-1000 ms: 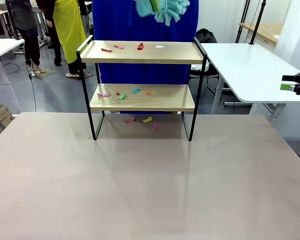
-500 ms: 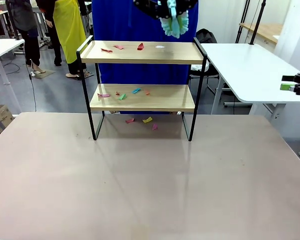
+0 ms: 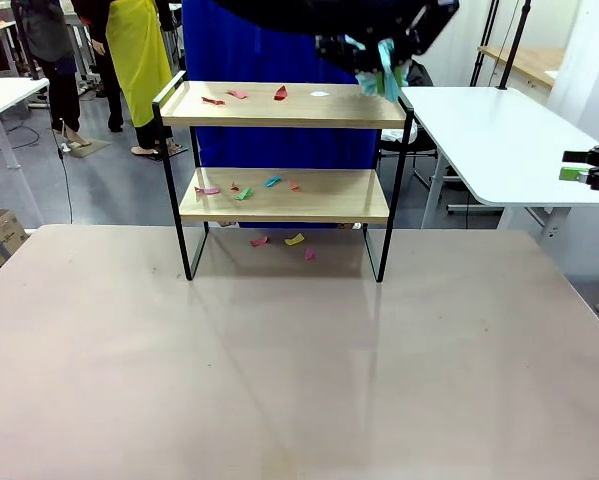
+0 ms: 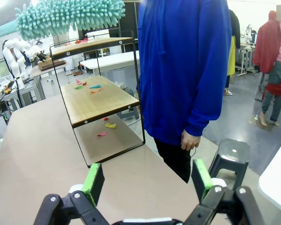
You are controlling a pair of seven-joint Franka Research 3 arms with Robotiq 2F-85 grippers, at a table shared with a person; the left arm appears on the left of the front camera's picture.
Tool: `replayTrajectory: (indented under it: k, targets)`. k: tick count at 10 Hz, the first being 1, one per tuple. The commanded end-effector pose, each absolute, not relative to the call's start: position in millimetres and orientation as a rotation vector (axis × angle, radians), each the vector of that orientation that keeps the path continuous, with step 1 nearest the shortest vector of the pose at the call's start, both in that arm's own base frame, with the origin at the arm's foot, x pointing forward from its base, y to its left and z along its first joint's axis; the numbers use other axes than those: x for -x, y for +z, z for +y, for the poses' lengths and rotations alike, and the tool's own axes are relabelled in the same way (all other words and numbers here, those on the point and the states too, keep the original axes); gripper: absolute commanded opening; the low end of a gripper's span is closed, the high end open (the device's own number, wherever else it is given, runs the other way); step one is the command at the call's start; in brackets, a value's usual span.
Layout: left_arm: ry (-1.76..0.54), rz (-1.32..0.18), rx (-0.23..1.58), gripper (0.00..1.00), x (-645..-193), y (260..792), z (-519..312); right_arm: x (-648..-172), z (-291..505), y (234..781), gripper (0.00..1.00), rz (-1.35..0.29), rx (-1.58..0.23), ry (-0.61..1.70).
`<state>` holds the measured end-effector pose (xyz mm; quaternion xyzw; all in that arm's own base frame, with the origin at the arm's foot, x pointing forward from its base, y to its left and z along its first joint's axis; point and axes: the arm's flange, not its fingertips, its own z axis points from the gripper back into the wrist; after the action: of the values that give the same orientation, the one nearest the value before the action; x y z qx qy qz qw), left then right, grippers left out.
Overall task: Clean the shelf.
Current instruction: Clean the specific section of the Shelf indicated by the human with the Duster.
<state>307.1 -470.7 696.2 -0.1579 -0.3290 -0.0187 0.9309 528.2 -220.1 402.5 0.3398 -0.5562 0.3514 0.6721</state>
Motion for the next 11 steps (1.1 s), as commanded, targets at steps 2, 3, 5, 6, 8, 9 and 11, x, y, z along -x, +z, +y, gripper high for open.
replayTrajectory:
  k: [2, 3, 5, 6, 8, 9, 11]
  targets:
    - [-0.007, -0.67, 0.297, 0.13, -315, 684, -483, -528, -218, 405, 1.0, -1.255, -0.766, 0.796]
    - [0.004, -0.649, 0.295, 0.13, -317, 676, -484, -528, -218, 405, 1.0, -1.255, -0.766, 0.796]
    - [0.032, -0.619, 0.285, 0.13, -321, 673, -481, -528, -218, 405, 1.0, -1.255, -0.766, 0.796]
    - [-0.027, -0.626, 0.297, 0.13, -320, 667, -482, -528, -218, 405, 1.0, -1.255, -0.766, 0.796]
    - [-0.013, -0.612, 0.293, 0.13, -324, 664, -480, -528, -218, 405, 1.0, -1.255, -0.766, 0.796]
    - [-0.038, -0.605, 0.258, 0.13, -327, 666, -470, -528, -218, 405, 1.0, -1.255, -0.766, 0.796]
    - [-0.033, -0.554, 0.216, 0.13, -337, 664, -439, -528, -218, 405, 1.0, -1.255, -0.766, 0.796]
